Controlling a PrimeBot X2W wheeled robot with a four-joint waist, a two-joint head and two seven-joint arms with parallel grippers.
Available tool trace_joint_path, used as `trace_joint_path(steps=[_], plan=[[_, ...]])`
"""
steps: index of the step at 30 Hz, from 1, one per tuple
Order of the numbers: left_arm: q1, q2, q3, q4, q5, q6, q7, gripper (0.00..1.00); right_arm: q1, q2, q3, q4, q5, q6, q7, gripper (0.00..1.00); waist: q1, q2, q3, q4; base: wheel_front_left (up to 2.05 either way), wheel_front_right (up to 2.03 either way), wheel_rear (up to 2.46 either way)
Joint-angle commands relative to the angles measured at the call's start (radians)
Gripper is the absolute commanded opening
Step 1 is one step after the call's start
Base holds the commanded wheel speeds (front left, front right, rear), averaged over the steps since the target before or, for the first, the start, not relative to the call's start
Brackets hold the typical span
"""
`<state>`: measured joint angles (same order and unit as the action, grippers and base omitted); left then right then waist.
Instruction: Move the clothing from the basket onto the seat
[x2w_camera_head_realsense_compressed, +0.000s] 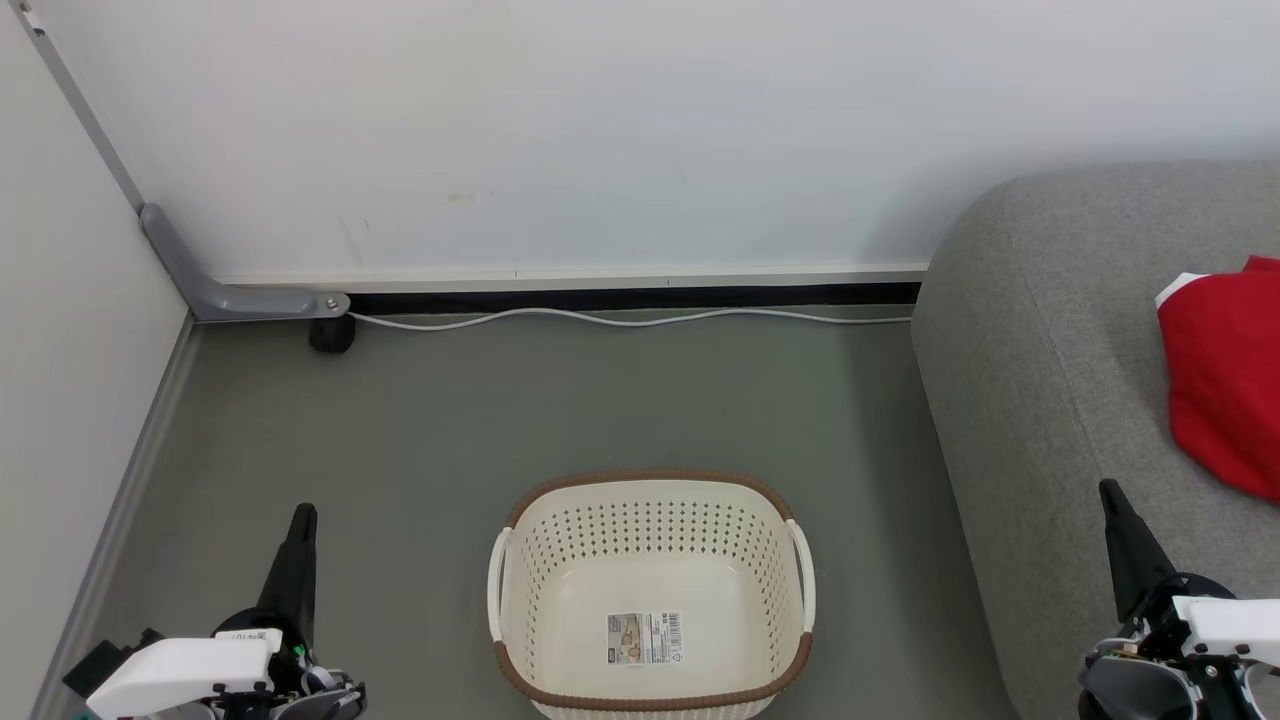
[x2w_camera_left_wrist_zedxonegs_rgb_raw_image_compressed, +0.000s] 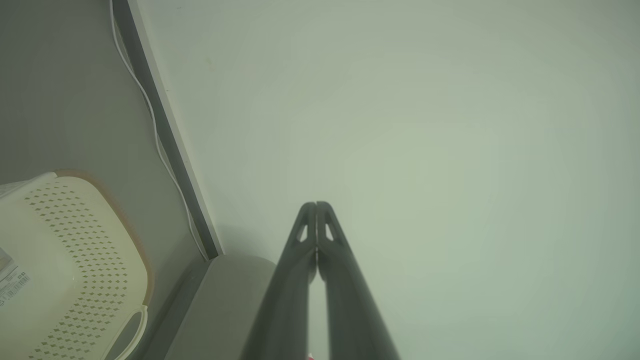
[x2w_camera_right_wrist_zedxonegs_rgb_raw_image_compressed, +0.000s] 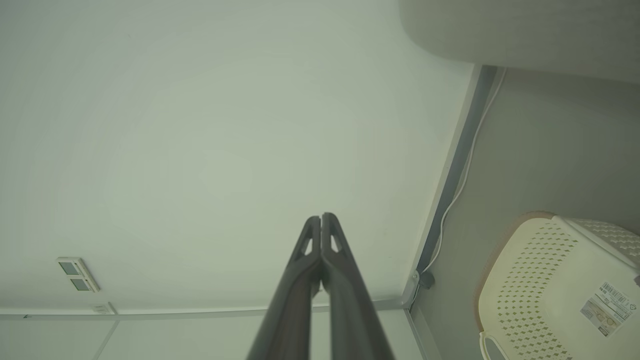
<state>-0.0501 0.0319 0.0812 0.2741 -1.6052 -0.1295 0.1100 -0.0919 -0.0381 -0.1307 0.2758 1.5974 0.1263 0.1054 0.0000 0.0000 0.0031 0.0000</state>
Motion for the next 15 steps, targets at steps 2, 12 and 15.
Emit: trace_joint_path(steps=[2,12,15], plan=[[-0.058,0.018,0.032,-0.029,-0.003,-0.001,0.003,0.0,-0.016,-0.012,0.017,-0.031,0.011,0.004,0.008,0.0,0.0,0.0,0.0,0.0,0.0,0.0,0.0],[-0.058,0.018,0.032,-0.029,-0.003,-0.001,0.003,0.0,-0.016,-0.012,0.017,-0.031,0.011,0.004,0.008,0.0,0.0,0.0,0.0,0.0,0.0,0.0,0.0],[-0.058,0.018,0.032,-0.029,-0.003,-0.001,0.003,0.0,-0.016,-0.012,0.017,-0.031,0.011,0.004,0.008,0.0,0.0,0.0,0.0,0.0,0.0,0.0,0.0]])
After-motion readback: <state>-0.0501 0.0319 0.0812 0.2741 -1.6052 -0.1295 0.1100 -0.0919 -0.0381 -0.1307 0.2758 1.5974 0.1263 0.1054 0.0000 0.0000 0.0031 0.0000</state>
